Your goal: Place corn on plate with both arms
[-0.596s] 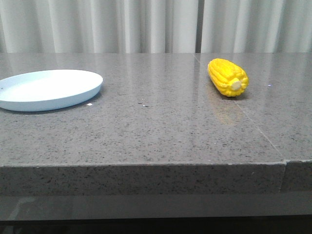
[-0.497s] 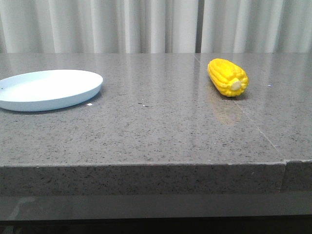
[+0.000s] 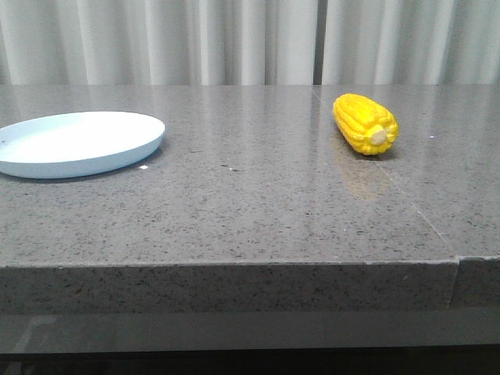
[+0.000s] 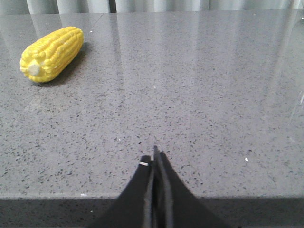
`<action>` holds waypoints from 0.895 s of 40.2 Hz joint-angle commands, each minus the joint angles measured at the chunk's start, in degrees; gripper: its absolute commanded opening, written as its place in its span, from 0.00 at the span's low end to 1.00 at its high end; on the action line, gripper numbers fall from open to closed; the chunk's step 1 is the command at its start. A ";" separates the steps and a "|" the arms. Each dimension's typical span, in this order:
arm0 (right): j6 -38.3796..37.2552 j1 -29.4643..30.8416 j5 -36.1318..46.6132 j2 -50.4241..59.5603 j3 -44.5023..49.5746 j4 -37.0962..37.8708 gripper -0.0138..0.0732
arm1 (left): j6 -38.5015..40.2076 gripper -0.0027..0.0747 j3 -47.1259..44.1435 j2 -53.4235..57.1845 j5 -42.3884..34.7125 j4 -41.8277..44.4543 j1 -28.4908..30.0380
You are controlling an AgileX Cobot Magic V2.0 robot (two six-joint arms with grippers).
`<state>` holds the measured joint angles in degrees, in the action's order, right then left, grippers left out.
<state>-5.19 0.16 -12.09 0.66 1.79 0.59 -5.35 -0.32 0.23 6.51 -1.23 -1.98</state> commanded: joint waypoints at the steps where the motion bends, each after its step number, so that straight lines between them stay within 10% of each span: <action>1: 0.45 0.34 4.65 0.65 -1.16 0.70 0.08 | 0.11 0.01 -0.21 1.18 -4.91 -0.01 0.12; 19: 0.45 0.34 5.51 0.65 -1.16 0.70 0.08 | 0.11 0.01 -0.10 1.18 -6.02 -0.01 0.12; 29: 0.39 0.34 9.77 0.65 -5.55 0.70 0.08 | 0.11 0.01 3.25 1.18 -19.50 -2.12 0.12; 36: 0.39 0.34 0.53 -0.47 -17.10 0.27 0.08 | 0.00 0.01 12.64 -1.43 -11.65 -0.43 0.12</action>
<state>-5.19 0.16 -11.62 0.66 -8.57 0.64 -5.35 6.35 0.23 -4.22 -2.37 -1.98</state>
